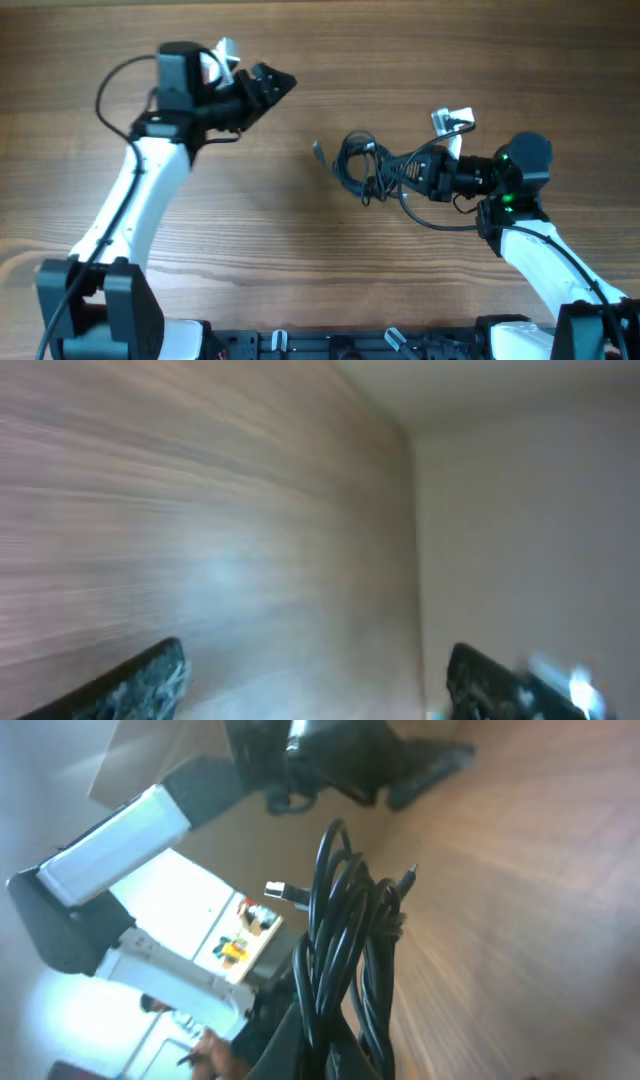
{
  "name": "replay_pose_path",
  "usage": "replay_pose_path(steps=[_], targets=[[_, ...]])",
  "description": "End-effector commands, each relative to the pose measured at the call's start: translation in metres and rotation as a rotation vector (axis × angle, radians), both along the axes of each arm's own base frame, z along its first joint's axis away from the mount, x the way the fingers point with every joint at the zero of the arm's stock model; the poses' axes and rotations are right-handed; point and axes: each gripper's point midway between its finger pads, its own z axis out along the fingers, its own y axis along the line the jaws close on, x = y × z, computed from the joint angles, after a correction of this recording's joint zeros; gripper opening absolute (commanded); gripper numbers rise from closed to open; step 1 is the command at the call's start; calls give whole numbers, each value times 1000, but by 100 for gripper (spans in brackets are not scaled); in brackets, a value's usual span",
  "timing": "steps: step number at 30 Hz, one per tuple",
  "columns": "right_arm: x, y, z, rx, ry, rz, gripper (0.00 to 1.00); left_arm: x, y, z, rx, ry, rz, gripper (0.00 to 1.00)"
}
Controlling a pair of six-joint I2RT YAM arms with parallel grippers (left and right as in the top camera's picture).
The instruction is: Untangle cables
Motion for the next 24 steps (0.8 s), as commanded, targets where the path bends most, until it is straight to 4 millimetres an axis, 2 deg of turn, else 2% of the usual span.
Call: replay_pose_path(steps=[1, 4, 6, 8, 10, 13, 15, 17, 22, 23, 24], targets=[[-9, 1, -18, 7, 129, 102, 4, -52, -23, 43, -71, -422, -465, 94], [-6, 3, -36, 10, 215, 118, 4, -73, -44, 32, -46, -452, -576, 93], [-6, 6, -45, 10, 269, 131, 4, -79, -58, 18, 4, -415, -599, 90], [-13, 16, -46, 5, 266, 172, 4, -84, -69, 10, 23, -423, -638, 90], [-27, 30, -37, 4, 165, 255, 6, -101, -80, -1, 42, -459, -733, 90], [-33, 35, -31, 6, 80, 287, 7, -124, -78, -12, 68, -491, -834, 86], [-38, 34, -29, 8, 61, 318, 7, -130, -71, -16, 73, -477, -848, 83], [-41, 33, -28, 9, 63, 335, 7, -136, -70, -18, 74, -474, -871, 75], [-41, 33, -28, 8, 72, 339, 8, -160, -83, -21, 62, -489, -970, 67], [-42, 33, -28, 8, 76, 343, 8, -164, -87, -21, 62, -510, -993, 57], [-42, 33, -28, 8, 87, 344, 8, -166, -90, -20, 60, -518, -1005, 52]])
